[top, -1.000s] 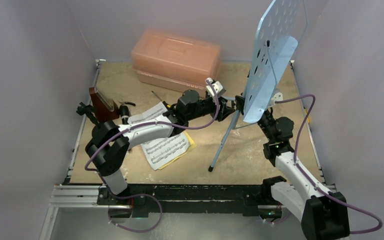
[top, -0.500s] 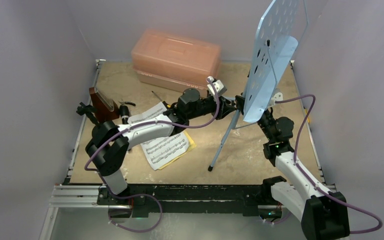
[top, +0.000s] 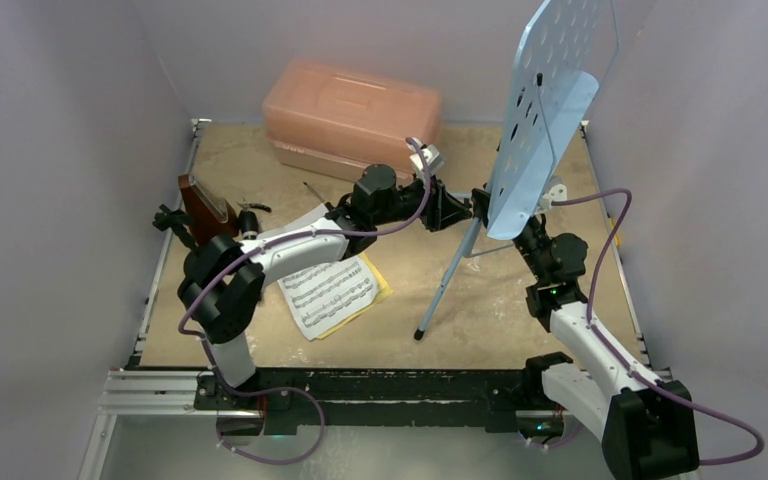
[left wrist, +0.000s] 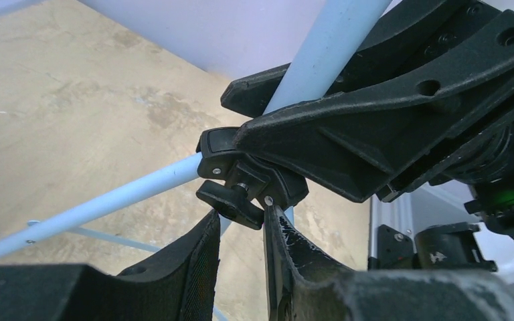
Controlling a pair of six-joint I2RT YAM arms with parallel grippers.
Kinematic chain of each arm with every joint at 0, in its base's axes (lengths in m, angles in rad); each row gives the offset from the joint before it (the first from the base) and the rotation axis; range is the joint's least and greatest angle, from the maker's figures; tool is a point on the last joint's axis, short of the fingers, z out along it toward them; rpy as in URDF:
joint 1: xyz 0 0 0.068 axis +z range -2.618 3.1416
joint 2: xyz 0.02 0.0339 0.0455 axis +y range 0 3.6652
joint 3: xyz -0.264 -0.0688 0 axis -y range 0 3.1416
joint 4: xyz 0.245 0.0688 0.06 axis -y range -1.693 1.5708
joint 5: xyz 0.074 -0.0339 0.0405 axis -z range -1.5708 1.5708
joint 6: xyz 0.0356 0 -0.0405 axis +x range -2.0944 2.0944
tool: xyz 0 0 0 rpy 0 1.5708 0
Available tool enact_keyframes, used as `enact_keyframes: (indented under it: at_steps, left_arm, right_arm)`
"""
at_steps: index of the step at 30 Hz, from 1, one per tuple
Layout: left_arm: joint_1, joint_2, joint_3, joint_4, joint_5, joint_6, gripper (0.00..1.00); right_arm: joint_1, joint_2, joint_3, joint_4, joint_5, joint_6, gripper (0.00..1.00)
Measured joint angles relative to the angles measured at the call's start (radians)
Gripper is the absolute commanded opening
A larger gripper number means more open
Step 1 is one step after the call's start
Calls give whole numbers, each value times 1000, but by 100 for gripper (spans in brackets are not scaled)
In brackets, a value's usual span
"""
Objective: Pack up the instrument practice props
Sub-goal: Unscrew the knob on the music stand.
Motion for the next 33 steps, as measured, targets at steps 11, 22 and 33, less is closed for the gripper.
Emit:
enact_keyframes:
  at_steps: [11,22,33]
  left_arm:
    - [24,21,20,-7,52,-171,37]
    - [55,-40,-29,132,-98,-269,50]
    - [35,-105,-140,149,-58,188,65]
  right_arm:
    - [0,0,0,0,3,4,5]
    - [0,-8,0,-13,-12,5,5]
    - [0,-9,0,-14,-12,5,6]
